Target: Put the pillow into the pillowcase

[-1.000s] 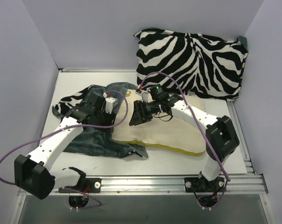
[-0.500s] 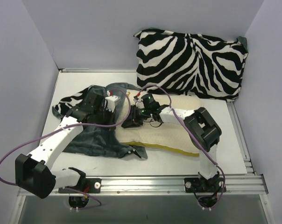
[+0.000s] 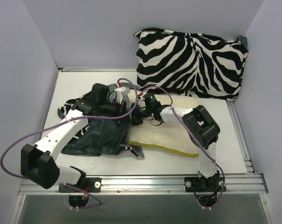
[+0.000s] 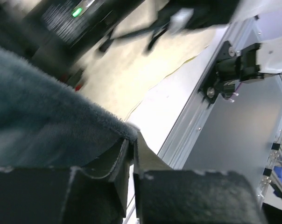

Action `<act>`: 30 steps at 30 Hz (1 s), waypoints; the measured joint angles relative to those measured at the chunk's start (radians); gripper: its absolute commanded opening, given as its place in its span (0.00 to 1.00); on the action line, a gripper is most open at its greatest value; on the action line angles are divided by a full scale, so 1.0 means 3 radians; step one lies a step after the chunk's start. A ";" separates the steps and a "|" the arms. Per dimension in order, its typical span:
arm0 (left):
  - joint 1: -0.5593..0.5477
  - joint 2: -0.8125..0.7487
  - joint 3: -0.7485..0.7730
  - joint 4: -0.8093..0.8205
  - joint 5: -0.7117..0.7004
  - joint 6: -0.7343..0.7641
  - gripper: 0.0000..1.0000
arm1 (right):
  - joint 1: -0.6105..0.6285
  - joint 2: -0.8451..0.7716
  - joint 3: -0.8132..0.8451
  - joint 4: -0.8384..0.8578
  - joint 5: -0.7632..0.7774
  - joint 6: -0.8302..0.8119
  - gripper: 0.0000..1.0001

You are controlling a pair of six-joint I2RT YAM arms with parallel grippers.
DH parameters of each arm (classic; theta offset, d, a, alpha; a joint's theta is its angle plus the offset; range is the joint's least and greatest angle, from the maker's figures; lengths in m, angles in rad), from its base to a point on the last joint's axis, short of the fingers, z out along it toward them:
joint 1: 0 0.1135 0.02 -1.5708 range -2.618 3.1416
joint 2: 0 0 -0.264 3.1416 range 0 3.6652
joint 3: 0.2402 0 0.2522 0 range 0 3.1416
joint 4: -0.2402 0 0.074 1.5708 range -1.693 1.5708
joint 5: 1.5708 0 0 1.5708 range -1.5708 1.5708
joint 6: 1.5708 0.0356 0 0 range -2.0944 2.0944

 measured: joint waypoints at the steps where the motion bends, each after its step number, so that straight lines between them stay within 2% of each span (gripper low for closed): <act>1: 0.0099 -0.0011 -0.0065 -0.0031 0.0027 0.0056 0.24 | -0.0038 -0.0037 -0.0032 -0.0014 -0.0008 -0.0024 0.32; 2: 0.0184 -0.0025 -0.0126 -0.0081 0.0038 0.0125 0.42 | -0.0085 -0.0102 -0.0067 -0.0088 -0.0013 -0.0094 0.34; 4: 0.0324 -0.0060 -0.0215 -0.0214 0.0036 0.0278 0.52 | -0.0178 -0.0296 -0.0139 -0.0370 -0.0010 -0.0338 0.39; 6: 0.0402 -0.0097 -0.0220 -0.0352 0.0027 0.0421 0.57 | -0.0256 -0.0556 -0.0156 -0.0804 0.0037 -0.0722 0.43; 8: 0.0450 -0.0118 -0.0123 -0.0464 -0.0023 0.0544 0.58 | -0.0328 -0.0841 -0.0151 -0.1209 0.0126 -0.1133 0.50; 10: 0.0467 -0.0107 0.0078 -0.0510 -0.0167 0.0651 0.63 | -0.0384 -0.1116 -0.0097 -0.1629 0.0300 -0.1605 0.58; 13: 0.0458 0.0065 0.0540 -0.0490 -0.0543 0.0745 0.65 | -0.0454 -0.1235 0.0198 -0.2037 0.0561 -0.2154 0.65; 18: 0.0434 0.0875 0.1303 -0.0305 -0.1283 0.0786 0.70 | -0.0664 -0.0732 0.1100 -0.2285 0.0839 -0.2660 0.68; 22: 0.0444 0.1611 0.1701 -0.0205 -0.1717 0.0790 0.74 | -0.0843 -0.0156 0.1633 -0.2309 0.0968 -0.2873 0.75; 26: 0.0520 0.2111 0.1930 -0.0148 -0.1859 0.0875 0.75 | -0.0946 0.0323 0.1897 -0.2321 0.1050 -0.3077 0.80; 30: 0.0665 0.2392 0.2243 -0.0111 -0.1750 0.1011 0.76 | -0.0930 0.0552 0.1918 -0.2296 0.1085 -0.3273 0.84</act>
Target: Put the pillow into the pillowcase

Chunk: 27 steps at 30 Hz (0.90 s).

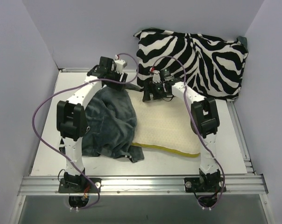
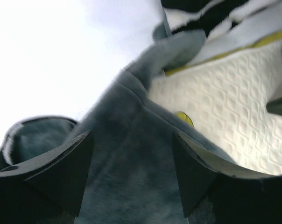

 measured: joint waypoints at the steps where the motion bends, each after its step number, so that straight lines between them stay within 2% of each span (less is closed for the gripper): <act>1: 0.0039 0.0041 0.0074 0.0023 0.0051 0.0029 0.76 | 0.0011 0.0015 0.0000 0.0018 0.0003 -0.0038 0.84; 4: 0.0160 0.0100 0.0290 0.0090 0.0258 0.0072 0.77 | 0.0037 0.0022 0.0008 0.0046 0.0011 -0.0151 0.83; 6: 0.0217 0.0103 0.0373 0.0123 0.0367 0.0098 0.79 | 0.0048 0.0028 0.0010 0.0053 0.0005 -0.0248 0.77; 7: 0.0239 0.0103 0.0408 0.0132 0.0417 0.0114 0.80 | 0.0051 0.0039 0.0014 0.0052 -0.0008 -0.0298 0.65; 9: 0.0264 0.0126 0.0479 0.0128 0.0515 0.0160 0.82 | 0.0053 0.0080 0.0046 0.0039 -0.0055 -0.0393 0.50; 11: 0.0266 0.0201 0.0573 0.0128 0.0608 0.0214 0.84 | 0.0056 0.0125 0.0074 0.0014 -0.0132 -0.0490 0.42; 12: 0.0263 0.0251 0.0619 0.0122 0.0659 0.0240 0.84 | 0.0058 0.0139 0.0078 0.0003 -0.0174 -0.0535 0.33; 14: 0.0256 0.0373 0.0683 0.0112 0.0732 0.0294 0.84 | 0.0064 0.0142 0.0079 -0.0011 -0.0253 -0.0615 0.23; 16: 0.0248 0.0512 0.0722 0.0092 0.0791 0.0315 0.81 | 0.0071 0.0142 0.0078 -0.0017 -0.0332 -0.0688 0.07; 17: 0.0247 0.0589 0.0732 0.0076 0.0813 0.0315 0.72 | 0.0079 0.0142 0.0076 -0.0019 -0.0370 -0.0721 0.00; 20: 0.0245 0.0838 0.0811 -0.0001 0.0902 0.0280 0.47 | 0.0104 0.0081 -0.0053 0.0060 -0.0458 -0.0776 0.00; 21: 0.0245 0.0908 0.0842 -0.0028 0.0956 0.0262 0.30 | 0.0113 0.0041 -0.0125 0.0102 -0.0488 -0.0788 0.00; 23: 0.0244 0.1019 0.0903 -0.0076 0.1113 0.0205 0.18 | 0.0140 -0.0074 -0.0314 0.0197 -0.0544 -0.0800 0.00; 24: 0.0243 0.1054 0.0933 -0.0090 0.1209 0.0169 0.08 | 0.0160 -0.0150 -0.0429 0.0231 -0.0565 -0.0806 0.00; 27: 0.0210 0.1120 0.1068 -0.0089 0.1537 -0.0072 0.01 | 0.0239 -0.0366 -0.0725 0.0310 -0.0572 -0.0839 0.00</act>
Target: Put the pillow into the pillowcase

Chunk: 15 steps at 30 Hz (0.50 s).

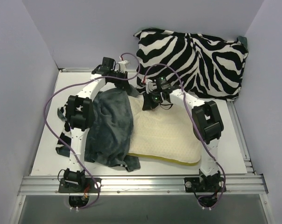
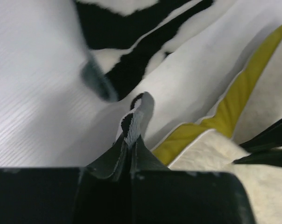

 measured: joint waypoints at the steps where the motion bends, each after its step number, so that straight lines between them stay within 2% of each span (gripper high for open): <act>1: -0.0023 0.0000 0.0025 0.0038 0.0093 -0.0118 0.00 | 0.0028 -0.0067 -0.0079 0.0011 0.0006 -0.0018 0.00; 7: -0.0333 -0.0042 -0.0149 0.0732 0.0476 -0.1133 0.00 | 0.0145 -0.0231 -0.0272 0.0019 0.0038 -0.0005 0.00; 12: -0.0504 -0.0050 -0.0305 0.1081 0.0488 -0.1531 0.00 | 0.0144 -0.0425 -0.0552 0.0043 -0.0001 0.0083 0.02; 14: -0.0496 -0.0050 -0.0309 0.1132 0.0511 -0.1573 0.01 | 0.0145 -0.0520 -0.0629 0.0037 -0.0008 0.0116 0.22; 15: -0.0481 -0.0050 -0.0309 0.1139 0.0529 -0.1579 0.02 | 0.0139 -0.0559 -0.0641 0.0019 -0.0008 0.0137 0.46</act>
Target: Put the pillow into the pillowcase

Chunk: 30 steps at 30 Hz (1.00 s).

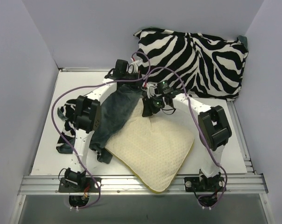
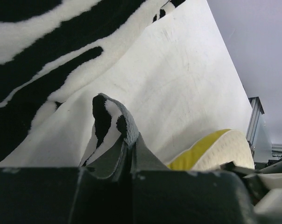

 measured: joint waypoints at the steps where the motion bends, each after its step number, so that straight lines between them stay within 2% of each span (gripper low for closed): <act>1: 0.0032 0.0000 -0.0006 0.0005 0.0018 0.0000 0.03 | -0.0034 -0.0051 0.0000 -0.0023 -0.0005 0.0033 0.58; 3: 0.0103 -0.0009 -0.0034 -0.0008 0.0058 0.0029 0.07 | -0.0095 -0.0170 -0.0006 -0.0055 -0.0053 0.0083 0.76; 4: 0.0148 -0.0023 -0.0062 -0.0018 0.0094 0.0047 0.08 | -0.0150 -0.0257 -0.0028 -0.0048 -0.0062 0.0112 0.79; 7: 0.0263 -0.0102 -0.0179 -0.0111 0.0183 0.0174 0.14 | -0.0441 -0.0500 -0.0065 -0.0032 -0.0078 0.0239 0.79; 8: 0.0299 -0.0158 -0.0249 -0.0139 0.0216 0.0226 0.16 | -0.0540 -0.0518 -0.0051 -0.0001 -0.0095 0.0299 0.74; 9: 0.0318 -0.0211 -0.0313 -0.0170 0.0243 0.0267 0.22 | -0.0632 -0.0497 -0.0023 0.0034 -0.0130 0.0392 0.72; 10: 0.0327 -0.0258 -0.0362 -0.0192 0.0266 0.0304 0.41 | -0.0722 -0.0441 0.0011 0.0090 -0.0165 0.0507 0.71; 11: 0.0328 -0.0296 -0.0397 -0.0209 0.0282 0.0354 0.50 | -0.0791 -0.0361 0.0043 0.0165 -0.0187 0.0622 0.71; 13: 0.0312 -0.0355 -0.0420 -0.0272 0.0312 0.0418 0.62 | -0.0848 -0.0156 0.0095 0.0327 -0.0211 0.0824 0.71; 16: 0.0290 -0.0437 -0.0420 -0.0390 0.0291 0.0553 0.71 | -0.0806 0.0206 0.0211 0.0498 -0.0205 0.1054 0.74; 19: 0.0306 -0.0540 -0.0416 -0.0535 0.0249 0.0732 0.74 | -0.0767 0.0548 0.0540 0.0505 -0.0177 0.1106 0.80; 21: 0.0331 -0.0628 -0.0380 -0.0738 0.0235 0.1034 0.74 | -0.0740 0.0765 0.0865 0.0500 -0.0161 0.1096 0.82; 26: 0.0289 -0.0969 -0.0243 -0.1457 0.0154 0.2271 0.75 | -0.0720 0.1102 0.1526 0.0575 -0.0118 0.1057 0.83; 30: 0.0122 -0.1293 -0.0357 -0.1817 0.0134 0.3264 0.76 | -0.0683 0.1202 0.1666 0.0704 -0.0112 0.0956 0.84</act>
